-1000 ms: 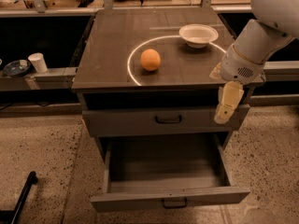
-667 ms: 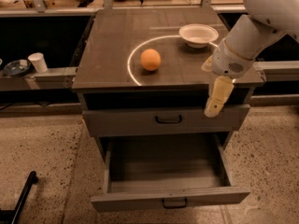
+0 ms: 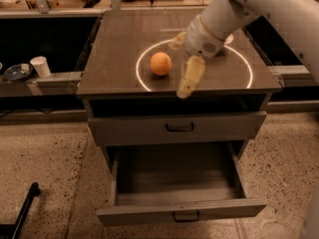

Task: Place orange into middle drawer

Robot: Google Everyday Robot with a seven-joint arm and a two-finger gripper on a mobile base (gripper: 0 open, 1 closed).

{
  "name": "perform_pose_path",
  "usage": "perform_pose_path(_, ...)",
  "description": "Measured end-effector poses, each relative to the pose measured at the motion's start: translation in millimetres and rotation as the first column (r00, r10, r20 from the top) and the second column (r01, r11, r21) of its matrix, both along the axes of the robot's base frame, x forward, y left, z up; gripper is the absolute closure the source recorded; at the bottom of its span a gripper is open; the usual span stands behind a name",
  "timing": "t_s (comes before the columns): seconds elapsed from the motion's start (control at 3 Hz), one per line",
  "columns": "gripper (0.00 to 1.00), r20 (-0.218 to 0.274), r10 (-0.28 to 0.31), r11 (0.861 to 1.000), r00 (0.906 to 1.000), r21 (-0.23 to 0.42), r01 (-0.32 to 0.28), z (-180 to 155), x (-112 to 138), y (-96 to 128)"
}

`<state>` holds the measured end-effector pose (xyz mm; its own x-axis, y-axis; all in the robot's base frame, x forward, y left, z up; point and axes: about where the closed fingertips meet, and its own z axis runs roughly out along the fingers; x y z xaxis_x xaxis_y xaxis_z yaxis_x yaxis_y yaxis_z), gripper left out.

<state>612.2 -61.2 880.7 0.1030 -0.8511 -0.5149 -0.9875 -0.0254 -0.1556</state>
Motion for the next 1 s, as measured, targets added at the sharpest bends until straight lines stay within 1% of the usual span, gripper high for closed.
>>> perform_pose_path(0.33,0.0,0.006,0.033,0.989,0.9994,0.144,-0.034,4.7,32.3,37.8)
perform_pose_path(0.67,0.0,-0.009,0.017,0.972,0.9998,0.237,-0.014,0.6,53.6,60.6)
perform_pose_path(1.0,0.0,-0.026,-0.023,0.954,0.9994,0.297,0.03,-4.4,69.3,71.2)
